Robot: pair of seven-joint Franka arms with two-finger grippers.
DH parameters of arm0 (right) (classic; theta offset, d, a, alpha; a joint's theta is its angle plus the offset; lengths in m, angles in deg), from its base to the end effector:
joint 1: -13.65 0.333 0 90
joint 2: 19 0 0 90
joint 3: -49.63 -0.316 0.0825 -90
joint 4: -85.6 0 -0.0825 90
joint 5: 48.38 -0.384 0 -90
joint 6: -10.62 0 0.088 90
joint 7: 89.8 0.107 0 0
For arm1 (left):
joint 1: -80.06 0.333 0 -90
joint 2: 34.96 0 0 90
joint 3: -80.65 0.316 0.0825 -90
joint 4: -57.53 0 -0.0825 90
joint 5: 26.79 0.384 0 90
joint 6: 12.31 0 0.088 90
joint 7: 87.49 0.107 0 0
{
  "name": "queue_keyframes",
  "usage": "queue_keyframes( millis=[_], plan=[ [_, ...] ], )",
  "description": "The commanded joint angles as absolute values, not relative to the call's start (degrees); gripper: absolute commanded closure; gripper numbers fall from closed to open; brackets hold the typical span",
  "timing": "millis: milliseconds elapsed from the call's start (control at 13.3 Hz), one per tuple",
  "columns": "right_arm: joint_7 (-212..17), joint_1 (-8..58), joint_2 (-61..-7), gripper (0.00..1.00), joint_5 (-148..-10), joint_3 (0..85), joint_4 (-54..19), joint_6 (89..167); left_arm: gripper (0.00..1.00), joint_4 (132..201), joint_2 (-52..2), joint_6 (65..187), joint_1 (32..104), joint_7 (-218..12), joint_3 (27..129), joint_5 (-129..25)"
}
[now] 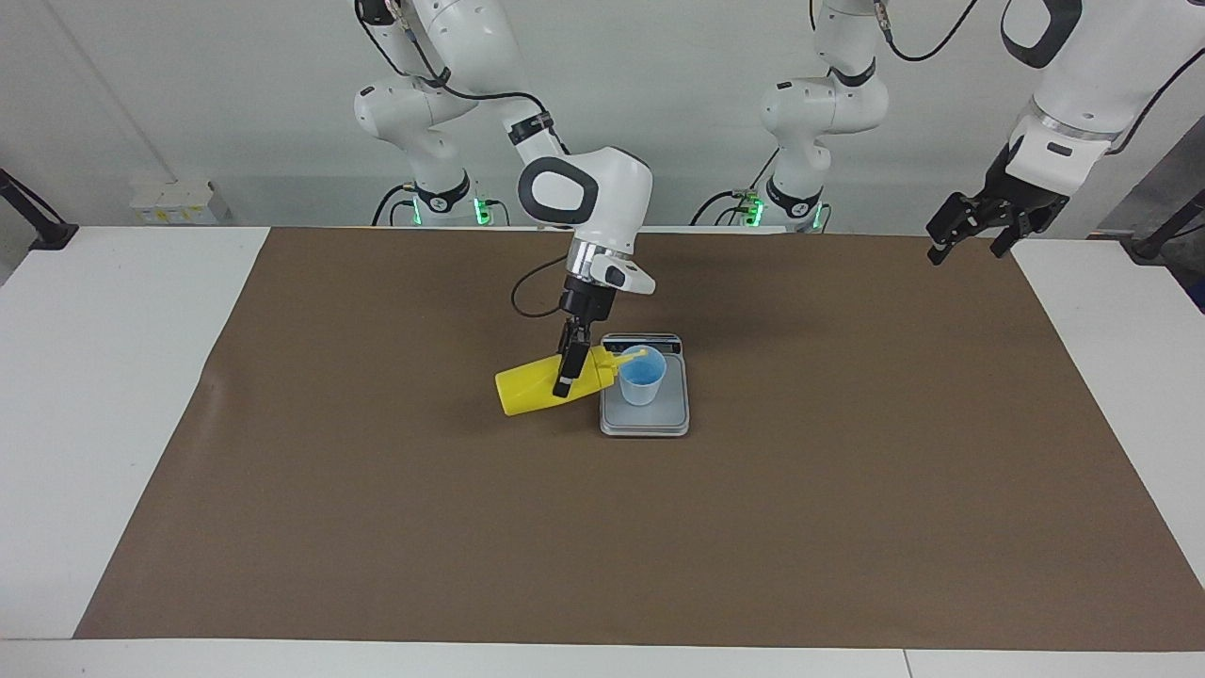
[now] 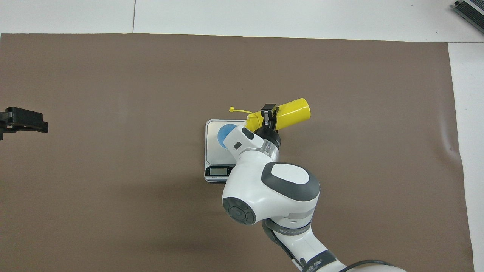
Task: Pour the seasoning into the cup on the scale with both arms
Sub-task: 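Tilt the bottle nozzle over the cup with the right gripper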
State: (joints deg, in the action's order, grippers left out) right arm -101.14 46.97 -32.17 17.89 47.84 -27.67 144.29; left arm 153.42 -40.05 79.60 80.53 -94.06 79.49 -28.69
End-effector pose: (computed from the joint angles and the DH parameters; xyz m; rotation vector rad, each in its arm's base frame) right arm 0.5139 0.3417 0.3731 1.5997 1.6553 0.3507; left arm 0.5292 -0.0103 0.6270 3.1048 0.1608 0.0269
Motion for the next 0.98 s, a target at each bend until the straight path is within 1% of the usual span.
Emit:
queue_keyframes(
  millis=[0,75,151,226,301,904],
  plan=[
    [-97.55,47.84,-30.43,0.96,23.41,47.70,-28.13,141.57,0.00,154.82,-41.46,79.45,81.03,-93.90,79.16,-27.76],
    [-96.58,48.10,-30.34,0.99,25.95,47.70,-29.09,141.14,0.00,154.82,-41.38,79.45,81.03,-93.90,79.16,-27.76],
    [-94.48,50.02,-31.21,1.00,27.54,47.70,-29.10,139.31,0.00,154.82,-41.38,79.45,81.03,-93.90,79.24,-27.76],
    [-91.06,51.95,-32.78,1.00,29.65,47.70,-28.57,135.72,0.00,154.82,-41.38,79.45,81.03,-93.90,79.25,-27.76],
    [-88.51,52.76,-33.67,1.00,32.19,47.70,-28.31,133.51,0.00,154.82,-41.46,79.45,81.03,-93.90,79.25,-27.76],
    [-85.15,53.91,-34.73,1.00,38.54,47.70,-29.18,129.36,0.00,154.82,-41.38,79.45,81.03,-93.90,79.25,-27.76]
  ],
)
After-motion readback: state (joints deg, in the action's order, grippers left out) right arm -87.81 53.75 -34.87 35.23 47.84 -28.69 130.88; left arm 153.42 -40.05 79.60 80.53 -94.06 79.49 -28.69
